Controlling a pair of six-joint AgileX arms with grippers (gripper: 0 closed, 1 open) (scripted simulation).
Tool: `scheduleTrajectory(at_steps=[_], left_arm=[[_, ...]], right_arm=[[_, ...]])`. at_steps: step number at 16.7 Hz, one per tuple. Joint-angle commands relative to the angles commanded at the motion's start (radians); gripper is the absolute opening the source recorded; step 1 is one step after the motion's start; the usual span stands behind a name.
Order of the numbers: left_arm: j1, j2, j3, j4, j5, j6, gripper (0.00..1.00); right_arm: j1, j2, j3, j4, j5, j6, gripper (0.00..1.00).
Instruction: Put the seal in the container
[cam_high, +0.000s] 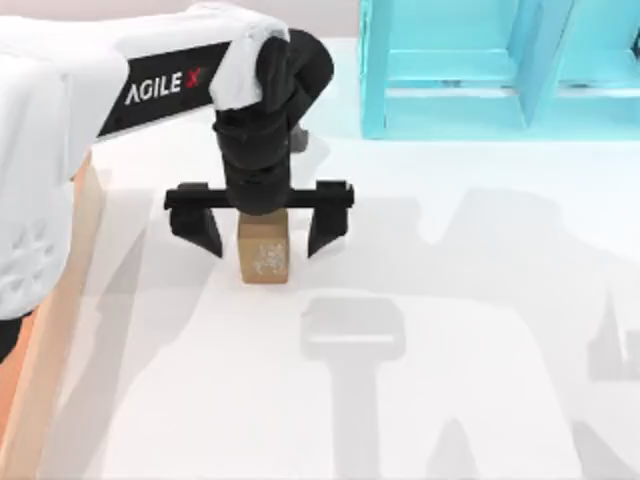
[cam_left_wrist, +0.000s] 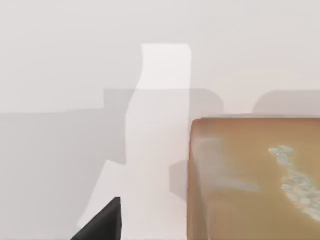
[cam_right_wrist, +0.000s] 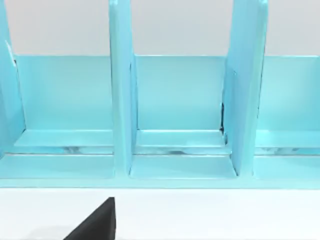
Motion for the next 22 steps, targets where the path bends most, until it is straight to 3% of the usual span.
scheduleTrajectory(at_steps=[11,22], left_arm=[[0.000,0.000,0.000,0.000,0.000,0.000,0.02],[0.000,-0.001,0.017,-0.017,0.000,0.000,0.00]], right_arm=[[0.000,0.000,0.000,0.000,0.000,0.000,1.00],[0.000,0.000,0.000,0.000,0.000,0.000,1.00]])
